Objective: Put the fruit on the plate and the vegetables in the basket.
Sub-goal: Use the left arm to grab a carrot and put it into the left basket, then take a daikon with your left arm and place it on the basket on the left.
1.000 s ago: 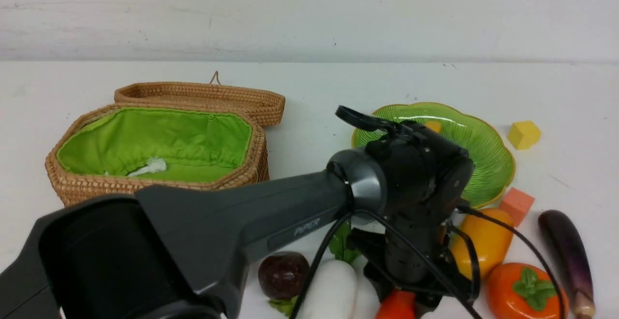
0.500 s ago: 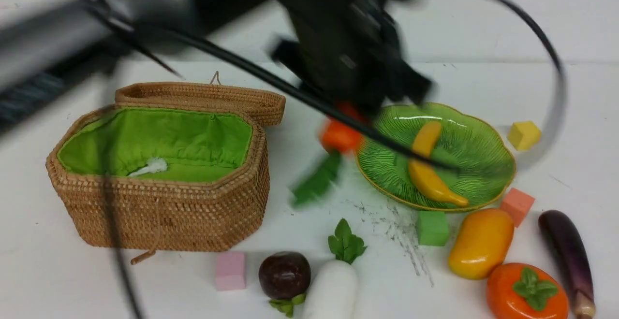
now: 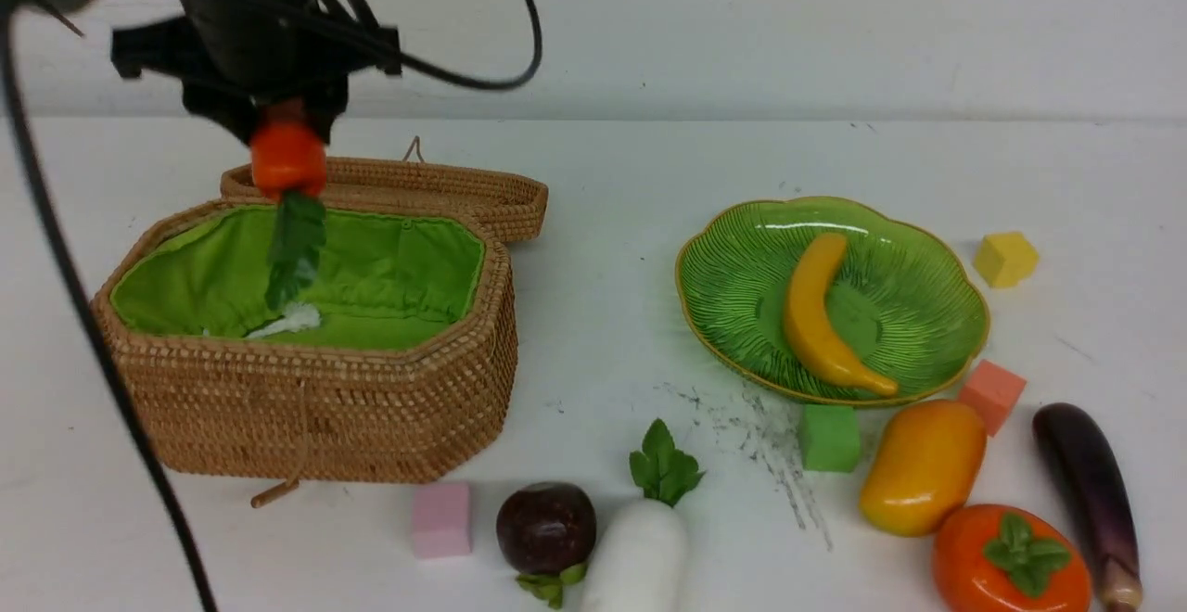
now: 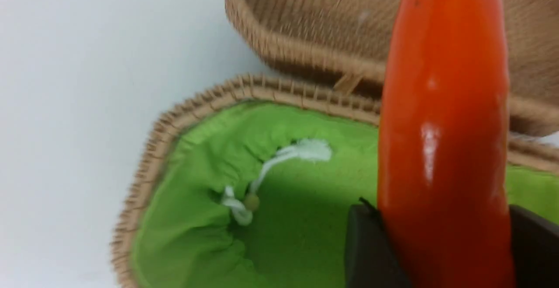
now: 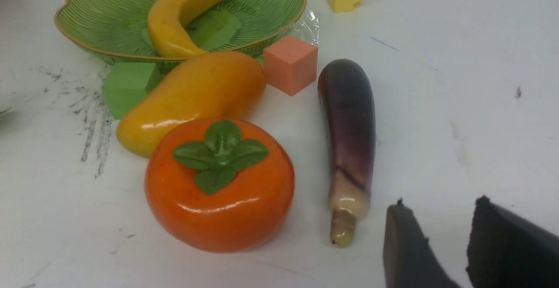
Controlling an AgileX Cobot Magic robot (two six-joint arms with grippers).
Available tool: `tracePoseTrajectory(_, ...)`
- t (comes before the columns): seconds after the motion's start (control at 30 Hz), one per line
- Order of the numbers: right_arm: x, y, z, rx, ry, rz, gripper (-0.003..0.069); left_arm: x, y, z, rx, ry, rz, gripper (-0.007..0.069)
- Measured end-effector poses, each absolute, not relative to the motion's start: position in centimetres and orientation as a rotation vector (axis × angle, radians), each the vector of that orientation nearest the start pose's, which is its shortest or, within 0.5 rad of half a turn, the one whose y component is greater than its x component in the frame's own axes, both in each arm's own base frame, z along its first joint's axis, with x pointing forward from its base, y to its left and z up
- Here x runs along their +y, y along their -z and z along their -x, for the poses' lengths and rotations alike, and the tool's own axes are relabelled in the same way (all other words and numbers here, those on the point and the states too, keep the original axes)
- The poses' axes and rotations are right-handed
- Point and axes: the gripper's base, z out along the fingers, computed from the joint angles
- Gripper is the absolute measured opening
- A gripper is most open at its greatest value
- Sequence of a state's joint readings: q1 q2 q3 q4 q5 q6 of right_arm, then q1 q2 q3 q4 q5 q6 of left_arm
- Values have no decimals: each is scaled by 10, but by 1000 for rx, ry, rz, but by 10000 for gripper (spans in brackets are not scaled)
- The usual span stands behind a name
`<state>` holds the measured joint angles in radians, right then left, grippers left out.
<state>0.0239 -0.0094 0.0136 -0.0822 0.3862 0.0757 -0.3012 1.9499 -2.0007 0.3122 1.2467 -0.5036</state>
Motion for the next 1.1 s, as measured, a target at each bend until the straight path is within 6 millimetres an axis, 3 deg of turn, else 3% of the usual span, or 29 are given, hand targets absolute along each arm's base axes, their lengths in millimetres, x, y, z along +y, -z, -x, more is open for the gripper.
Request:
tracePoseTrajectory(0.2,-2,-175,-52,1873,13,2,243,-114,-315,-428,2655,-182,205,351)
tracePoseTrajectory(0.5,-2,-175,-52,1873,13,2,243,-113,-315,-429,2647,-201,206,351)
tracePoseTrajectory(0.6,-2,-175,-52,1873,13,2,243,-113,-318,-427,2645,-186,209,384)
tracePoseTrajectory(0.73,-2,-175,-52,1873,13,2,243,-113,-333,-420,2623,-139,217,465)
tracePoseTrajectory(0.83,-2,-175,-52,1873,13,2,243,-112,-364,-402,2582,-39,194,533)
tracePoseTrajectory(0.97,-2,-175,-52,1873,13,2,243,-112,-400,-377,2534,119,168,552)
tracePoseTrajectory(1.1,-2,-175,-52,1873,13,2,243,-117,-421,-355,2518,291,116,554)
